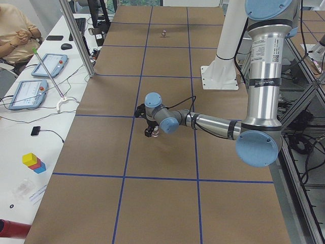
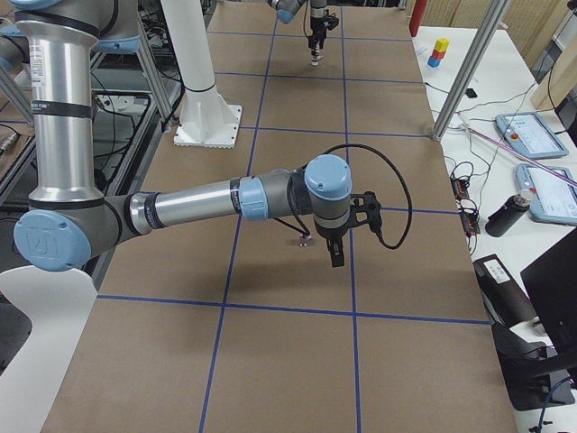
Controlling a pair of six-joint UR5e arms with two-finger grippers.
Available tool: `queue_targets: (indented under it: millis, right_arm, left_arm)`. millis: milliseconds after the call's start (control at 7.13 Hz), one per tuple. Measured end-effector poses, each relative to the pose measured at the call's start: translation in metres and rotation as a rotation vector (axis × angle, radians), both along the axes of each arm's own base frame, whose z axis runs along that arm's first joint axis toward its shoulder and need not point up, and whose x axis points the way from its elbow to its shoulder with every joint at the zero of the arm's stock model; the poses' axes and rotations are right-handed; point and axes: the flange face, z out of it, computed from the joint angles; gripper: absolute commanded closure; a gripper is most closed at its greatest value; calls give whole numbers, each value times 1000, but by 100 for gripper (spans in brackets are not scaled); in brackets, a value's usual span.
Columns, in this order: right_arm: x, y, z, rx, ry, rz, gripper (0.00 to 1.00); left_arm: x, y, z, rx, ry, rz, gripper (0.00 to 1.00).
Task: Assemble PPR valve and pipe with both arms
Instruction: 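Lower the left gripper onto the silver valve and close on it, then lift the valve with the left gripper and carry it toward table center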
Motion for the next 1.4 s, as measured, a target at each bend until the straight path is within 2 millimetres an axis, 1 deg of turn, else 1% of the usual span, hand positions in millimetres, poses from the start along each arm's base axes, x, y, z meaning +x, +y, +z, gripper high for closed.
queue_targets:
  millis: [140,421,701,842,982,1122,1262,1403]
  right_arm:
    - [0,0,0,0,0,0,0]
    - [0,0,0,0,0,0,0]
    - [0,0,0,0,0,0,0]
    - [0,0,0,1,-1,0,0]
    - [0,0,-1,1,-1,0,0]
    - [0,0,-1,1,-2,0,0]
    - [0,0,0,0,-2,0,0]
    - [0,0,0,-1,-2,0,0]
  left_arm:
    - [1,0,0,0,1,1,51]
    - [0,0,-2,3,3,0,99]
    - [-4,2,-9,10,14,-4,100]
    - [-6,4,-17,11,25,-7,100]
    - [-6,4,-30,-6,38,-24,100]
    - [-1,0,-50,-56,61,-74,100]
    - [6,-9,-74,-117,93,-139,100]
    - [18,-22,-102,-182,118,-200,100]
